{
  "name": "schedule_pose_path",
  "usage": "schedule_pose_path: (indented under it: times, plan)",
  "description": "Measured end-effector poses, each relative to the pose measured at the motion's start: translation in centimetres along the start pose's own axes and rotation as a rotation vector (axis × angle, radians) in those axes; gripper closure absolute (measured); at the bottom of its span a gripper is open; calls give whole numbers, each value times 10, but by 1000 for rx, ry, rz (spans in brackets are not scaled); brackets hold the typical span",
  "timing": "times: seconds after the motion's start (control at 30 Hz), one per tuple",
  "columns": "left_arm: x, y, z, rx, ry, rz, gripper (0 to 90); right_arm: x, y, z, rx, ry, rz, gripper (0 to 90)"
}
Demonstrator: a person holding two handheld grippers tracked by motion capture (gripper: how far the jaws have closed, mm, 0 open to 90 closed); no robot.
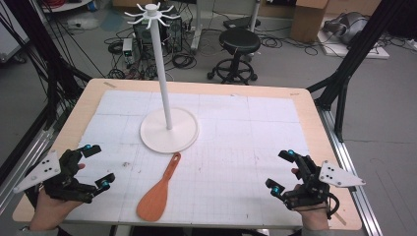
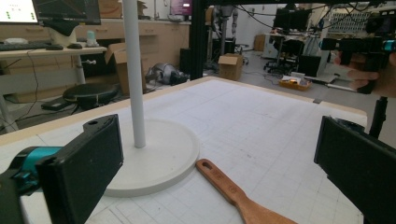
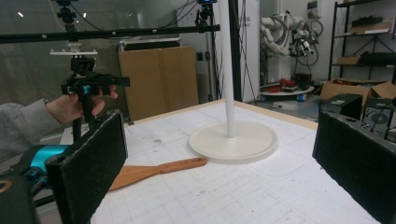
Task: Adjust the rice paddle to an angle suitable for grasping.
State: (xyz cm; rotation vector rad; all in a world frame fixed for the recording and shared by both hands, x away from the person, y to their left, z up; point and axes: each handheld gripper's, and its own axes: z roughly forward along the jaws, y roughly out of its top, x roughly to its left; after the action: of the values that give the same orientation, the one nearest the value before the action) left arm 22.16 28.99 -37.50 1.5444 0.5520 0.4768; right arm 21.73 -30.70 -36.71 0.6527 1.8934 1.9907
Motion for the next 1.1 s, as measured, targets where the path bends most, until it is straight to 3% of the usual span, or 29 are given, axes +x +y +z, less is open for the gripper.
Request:
schedule_pose_path:
  times: [0.23, 0.3, 0.33, 0.47, 0.57, 0.6, 0.63, 0.67, 0.83, 0.87, 0.93, 0.97, 1.0, 1.1]
  plan:
    - [0, -1, 1, 17, 8, -23, 18, -1, -3, 2, 17, -15, 15, 21]
    - [0, -1, 2, 29, 5, -31, 76, -1, -4, 2, 25, -18, 22, 21]
    - [-1, 0, 2, 59, 2, -30, 107, -2, -5, 2, 31, -19, 25, 21]
    - [-2, 0, 3, 77, -4, -31, 184, -2, -7, 4, 43, -23, 21, 21]
    - [-4, 1, 5, 91, -1, -2, 347, -3, -8, 5, 50, -25, 22, 21]
    - [-5, 0, 5, 95, -1, 7, 347, -3, -8, 5, 50, -25, 22, 21]
    - [-6, 0, 5, 100, -3, 11, 432, -3, -9, 5, 54, -24, 20, 21]
    - [-6, -1, 5, 108, -4, 13, 432, -3, -9, 5, 54, -24, 20, 21]
    - [-7, -5, 4, 138, 5, 29, 669, -3, -10, 6, 62, -23, 21, 21]
    - [-7, -5, 4, 131, 2, 28, 669, -3, -10, 6, 62, -23, 21, 21]
    - [-9, -3, 4, 121, -6, 37, 775, -3, -11, 7, 65, -22, 21, 21]
    - [-11, -3, 4, 120, -9, 49, 775, -3, -11, 7, 65, -22, 21, 21]
    - [-14, -3, 4, 119, -12, 75, 840, -3, -11, 8, 71, -21, 25, 21]
    - [-15, -3, 5, 124, -18, 89, 890, -2, -11, 9, 74, -15, 22, 21]
